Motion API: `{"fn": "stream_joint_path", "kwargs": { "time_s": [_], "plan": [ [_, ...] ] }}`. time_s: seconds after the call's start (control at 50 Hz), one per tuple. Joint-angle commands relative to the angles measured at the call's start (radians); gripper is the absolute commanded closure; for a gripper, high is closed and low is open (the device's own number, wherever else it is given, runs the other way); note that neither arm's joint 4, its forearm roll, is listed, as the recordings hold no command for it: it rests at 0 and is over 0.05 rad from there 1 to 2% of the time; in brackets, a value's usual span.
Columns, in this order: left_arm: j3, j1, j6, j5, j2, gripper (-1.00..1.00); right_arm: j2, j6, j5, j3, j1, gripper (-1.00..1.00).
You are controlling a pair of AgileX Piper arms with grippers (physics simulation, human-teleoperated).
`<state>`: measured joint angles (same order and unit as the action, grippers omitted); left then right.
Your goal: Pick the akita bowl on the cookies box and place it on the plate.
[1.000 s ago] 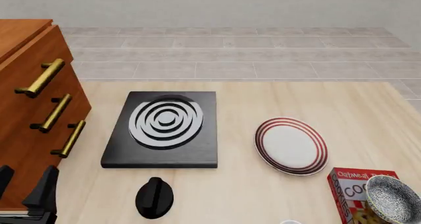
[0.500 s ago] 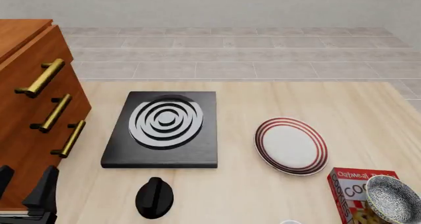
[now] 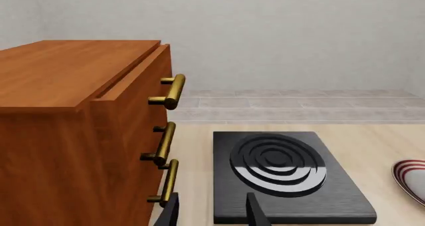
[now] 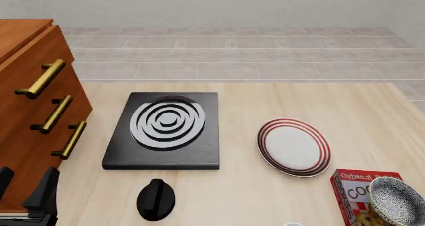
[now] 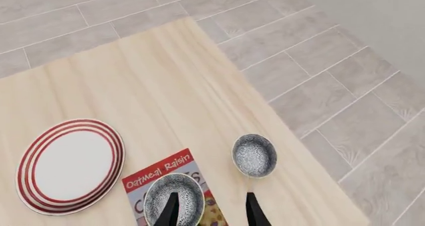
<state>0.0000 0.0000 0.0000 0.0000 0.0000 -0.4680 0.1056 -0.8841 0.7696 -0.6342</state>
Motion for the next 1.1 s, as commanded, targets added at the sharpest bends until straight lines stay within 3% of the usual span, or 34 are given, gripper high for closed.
{"fn": "stream_joint_path", "kwargs": {
  "time_s": [0.02, 0.12, 0.34, 0.38, 0.42, 0.5, 0.6, 0.84, 1.1],
  "plan": [
    [0.0, 0.0, 0.0, 0.0, 0.0, -1.0, -0.018, -0.018, 0.034, -0.071, -0.002, -1.0],
    [0.0, 0.0, 0.0, 0.0, 0.0, -1.0, -0.023, -0.059, 0.037, -0.117, 0.031, -1.0],
    [0.0, 0.0, 0.0, 0.0, 0.0, -1.0, -0.073, -0.066, 0.093, -0.169, 0.028, -1.0],
    [0.0, 0.0, 0.0, 0.0, 0.0, -1.0, -0.079, -0.058, 0.1, -0.179, 0.029, -1.0],
    [0.0, 0.0, 0.0, 0.0, 0.0, -1.0, -0.138, 0.013, 0.153, -0.206, -0.015, -1.0],
    [0.0, 0.0, 0.0, 0.0, 0.0, -1.0, -0.114, -0.034, 0.144, -0.225, 0.019, -1.0],
    [0.0, 0.0, 0.0, 0.0, 0.0, -1.0, -0.144, -0.042, 0.175, -0.227, -0.005, -1.0],
    [0.0, 0.0, 0.0, 0.0, 0.0, -1.0, -0.168, -0.103, 0.217, -0.29, 0.022, -1.0],
    [0.0, 0.0, 0.0, 0.0, 0.0, -1.0, -0.183, -0.131, 0.257, -0.346, 0.028, -1.0]
  ]
}}
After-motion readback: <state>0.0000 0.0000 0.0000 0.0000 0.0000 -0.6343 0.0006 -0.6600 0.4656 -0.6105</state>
